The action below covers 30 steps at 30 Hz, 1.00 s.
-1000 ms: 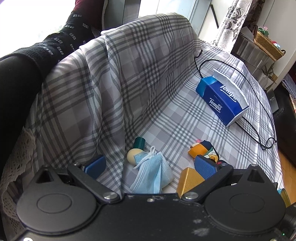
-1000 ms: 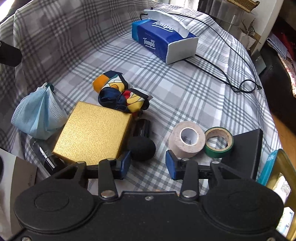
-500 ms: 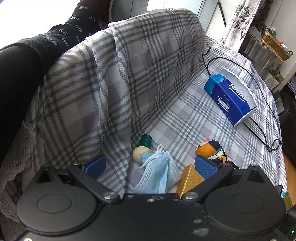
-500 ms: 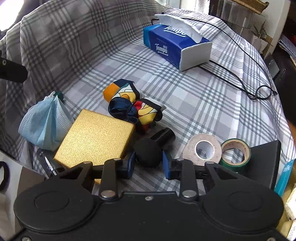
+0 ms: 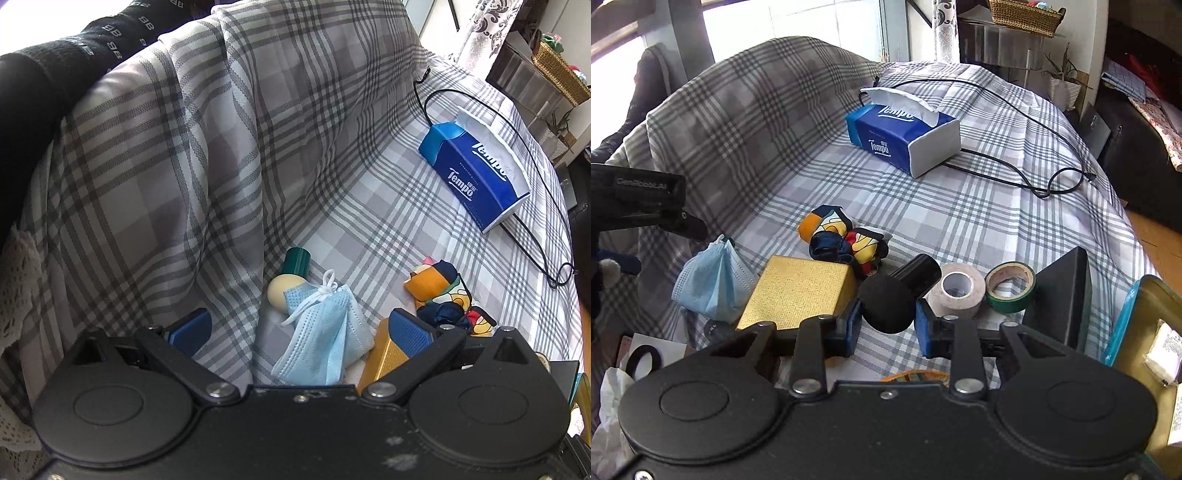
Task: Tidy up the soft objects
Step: 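Grasp the blue face mask with the left tool while the right tool grasps the black cylinder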
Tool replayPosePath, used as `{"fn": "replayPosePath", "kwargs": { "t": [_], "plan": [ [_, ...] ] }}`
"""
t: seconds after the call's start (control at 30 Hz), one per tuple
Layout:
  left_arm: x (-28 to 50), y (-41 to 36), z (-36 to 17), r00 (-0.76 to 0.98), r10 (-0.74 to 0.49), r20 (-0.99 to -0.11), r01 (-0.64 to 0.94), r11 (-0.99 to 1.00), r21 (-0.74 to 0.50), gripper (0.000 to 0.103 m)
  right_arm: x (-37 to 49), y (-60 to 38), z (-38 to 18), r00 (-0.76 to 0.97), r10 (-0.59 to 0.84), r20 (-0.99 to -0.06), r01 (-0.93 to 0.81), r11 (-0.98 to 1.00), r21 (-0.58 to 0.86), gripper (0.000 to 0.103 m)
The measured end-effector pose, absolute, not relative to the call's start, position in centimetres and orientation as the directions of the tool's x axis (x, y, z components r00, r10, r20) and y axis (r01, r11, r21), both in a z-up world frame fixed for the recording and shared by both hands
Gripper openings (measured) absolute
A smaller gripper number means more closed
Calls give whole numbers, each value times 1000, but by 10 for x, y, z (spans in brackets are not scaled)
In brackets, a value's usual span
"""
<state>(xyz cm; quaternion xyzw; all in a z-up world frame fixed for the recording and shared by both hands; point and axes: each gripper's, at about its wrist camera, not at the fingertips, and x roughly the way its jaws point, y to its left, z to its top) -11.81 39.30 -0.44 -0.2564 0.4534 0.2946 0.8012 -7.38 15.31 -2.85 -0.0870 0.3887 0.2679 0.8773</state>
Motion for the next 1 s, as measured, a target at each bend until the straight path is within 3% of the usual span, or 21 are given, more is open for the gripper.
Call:
{"fn": "replayPosePath", "kwargs": {
  "t": [0.3,0.67,0.73,0.8,0.87,1.0],
  "plan": [
    [-104,405,-36,359,169,-918,-736,656,-167,102,-93,135,-23,563,445,-697,-531,840,107,32],
    [-77,400,-52,321,180,-930,-741,659,-128,102,-111,121,-19,571,449,-687,-525,843,114,32],
    [-74,402,-61,299,176,-938,-751,650,-118,96,-114,118,-17,577,447,-683,-523,845,111,32],
    [-72,403,-67,293,160,-943,-752,648,-124,78,-117,115,-15,585,441,-680,-518,849,105,32],
    [-73,404,-71,293,128,-948,-749,646,-145,68,-120,111,-12,593,436,-677,-511,853,101,32],
    [-79,405,-68,313,107,-944,-743,647,-173,52,-124,101,-6,609,424,-670,-491,865,102,32]
  ]
}}
